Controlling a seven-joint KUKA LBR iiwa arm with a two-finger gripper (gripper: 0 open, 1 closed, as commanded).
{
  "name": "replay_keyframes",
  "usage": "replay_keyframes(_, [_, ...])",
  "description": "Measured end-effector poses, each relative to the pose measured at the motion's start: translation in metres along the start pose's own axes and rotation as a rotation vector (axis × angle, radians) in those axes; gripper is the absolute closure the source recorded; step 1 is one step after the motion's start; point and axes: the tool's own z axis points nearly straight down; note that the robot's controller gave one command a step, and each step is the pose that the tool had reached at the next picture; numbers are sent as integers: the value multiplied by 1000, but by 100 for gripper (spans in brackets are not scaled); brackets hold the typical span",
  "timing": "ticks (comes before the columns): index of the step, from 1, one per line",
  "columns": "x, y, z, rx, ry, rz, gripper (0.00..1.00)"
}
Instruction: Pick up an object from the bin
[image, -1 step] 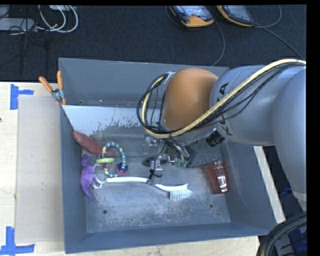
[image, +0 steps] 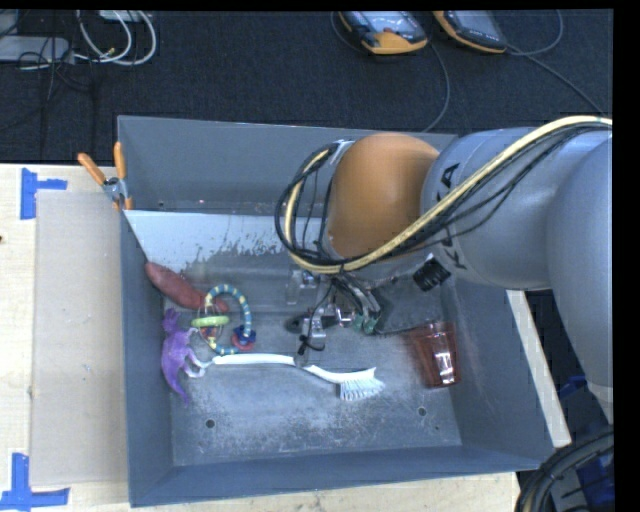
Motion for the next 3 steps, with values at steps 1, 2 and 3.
replay_keyframes(1, [3,-39,41,-2,1,62,0])
replay_keyframes(2, [23,-78,60,1,9,40,0])
replay_keyframes(3, [2,-84,75,-1,0,49,0])
